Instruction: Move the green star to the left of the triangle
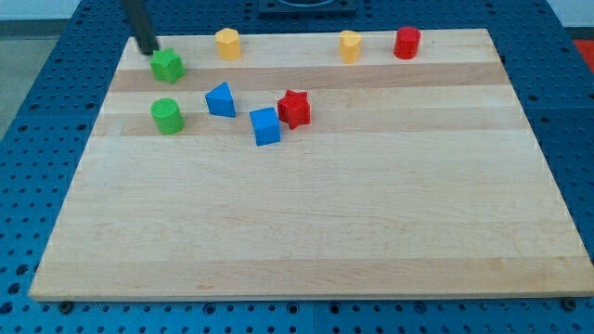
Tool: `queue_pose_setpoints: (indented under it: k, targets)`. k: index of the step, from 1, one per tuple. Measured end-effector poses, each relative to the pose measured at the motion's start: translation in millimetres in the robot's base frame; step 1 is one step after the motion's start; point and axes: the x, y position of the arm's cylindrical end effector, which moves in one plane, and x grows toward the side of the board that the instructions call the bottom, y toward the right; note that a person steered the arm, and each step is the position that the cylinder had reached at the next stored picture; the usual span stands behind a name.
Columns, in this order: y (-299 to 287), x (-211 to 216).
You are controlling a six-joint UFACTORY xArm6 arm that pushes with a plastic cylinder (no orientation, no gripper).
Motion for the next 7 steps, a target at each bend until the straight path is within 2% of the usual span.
queue_pose_setpoints:
  k: [1, 3, 5, 7]
  targets:
    - [36, 19]
    - [-10, 36]
    - [-21, -3]
    - [-44, 38]
